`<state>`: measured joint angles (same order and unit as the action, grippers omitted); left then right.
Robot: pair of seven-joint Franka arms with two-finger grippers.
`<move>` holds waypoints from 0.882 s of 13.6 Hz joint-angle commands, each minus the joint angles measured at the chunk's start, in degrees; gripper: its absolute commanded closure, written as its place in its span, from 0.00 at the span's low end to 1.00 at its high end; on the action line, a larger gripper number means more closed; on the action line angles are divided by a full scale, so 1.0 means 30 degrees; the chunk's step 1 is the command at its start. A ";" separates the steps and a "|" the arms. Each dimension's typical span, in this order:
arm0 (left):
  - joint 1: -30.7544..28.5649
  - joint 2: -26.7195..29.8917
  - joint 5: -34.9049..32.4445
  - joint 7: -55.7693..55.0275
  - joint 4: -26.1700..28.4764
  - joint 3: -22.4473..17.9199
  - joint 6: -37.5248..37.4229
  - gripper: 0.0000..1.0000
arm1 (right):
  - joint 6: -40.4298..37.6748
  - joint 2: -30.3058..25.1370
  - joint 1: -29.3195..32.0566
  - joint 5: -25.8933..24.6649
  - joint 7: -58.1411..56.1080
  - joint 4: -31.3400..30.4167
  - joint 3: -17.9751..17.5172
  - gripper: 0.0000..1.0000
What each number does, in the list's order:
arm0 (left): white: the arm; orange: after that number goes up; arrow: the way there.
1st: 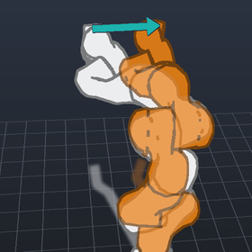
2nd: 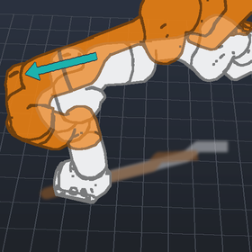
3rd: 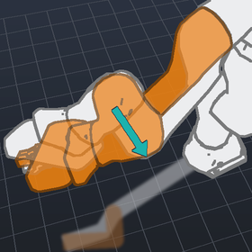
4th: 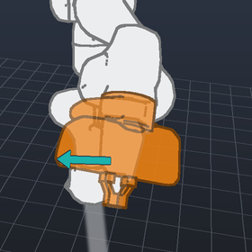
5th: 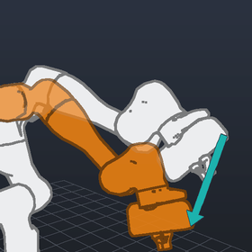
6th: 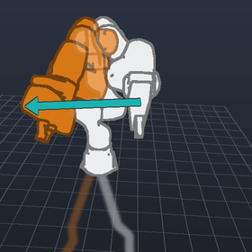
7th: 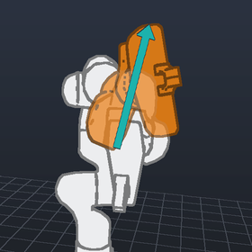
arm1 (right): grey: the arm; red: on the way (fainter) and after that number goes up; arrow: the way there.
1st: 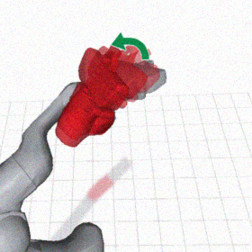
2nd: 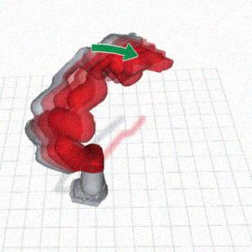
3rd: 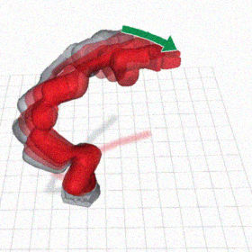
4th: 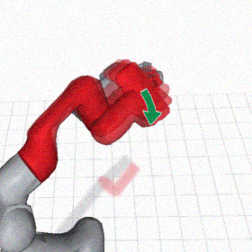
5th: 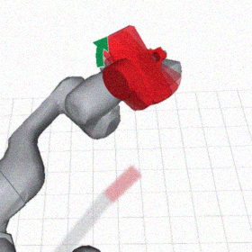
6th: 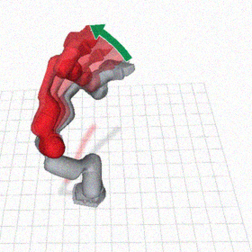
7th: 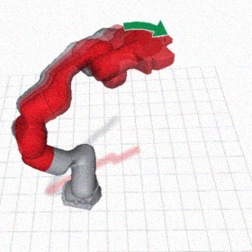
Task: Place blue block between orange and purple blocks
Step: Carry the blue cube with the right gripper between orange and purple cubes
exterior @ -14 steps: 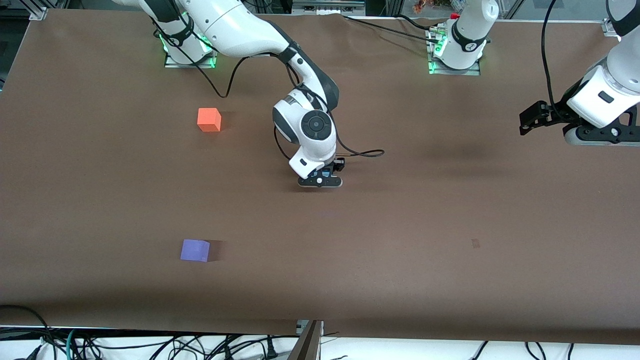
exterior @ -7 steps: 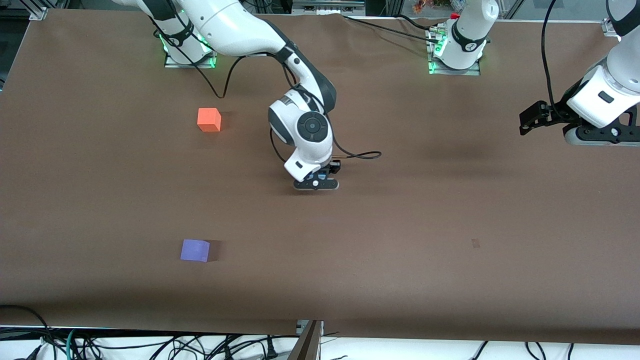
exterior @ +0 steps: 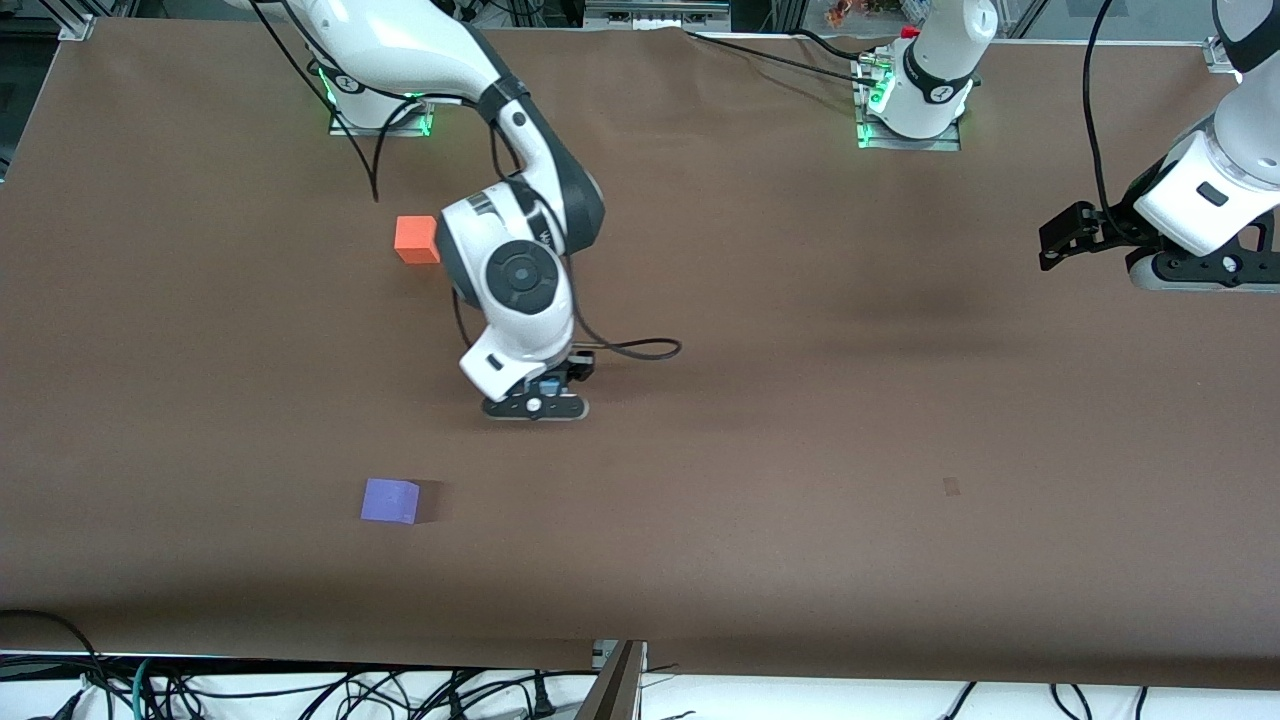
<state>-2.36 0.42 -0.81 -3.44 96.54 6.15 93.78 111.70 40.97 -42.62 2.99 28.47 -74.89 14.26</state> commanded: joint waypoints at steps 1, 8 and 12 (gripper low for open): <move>-0.0123 0.0123 0.0212 0.0502 -0.0042 0.0002 -0.0058 0.00 | -0.0260 -0.0474 0.0231 0.0144 -0.1311 -0.0698 0.0753 0.72; -0.0123 0.0123 0.0212 0.0502 -0.0042 0.0031 -0.0058 0.00 | 0.0091 -0.3341 0.4738 0.0086 -0.4180 -0.4825 0.0463 0.72; -0.0123 0.0123 0.0212 0.0502 -0.0042 0.0001 -0.0058 0.00 | 0.2018 -0.4748 0.6005 0.0144 -0.4333 -0.7956 -0.0181 0.72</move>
<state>-2.36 0.42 -0.81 -3.25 96.54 6.14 93.78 113.46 31.06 -24.75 3.14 15.30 -91.20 15.73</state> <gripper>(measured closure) 0.000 0.432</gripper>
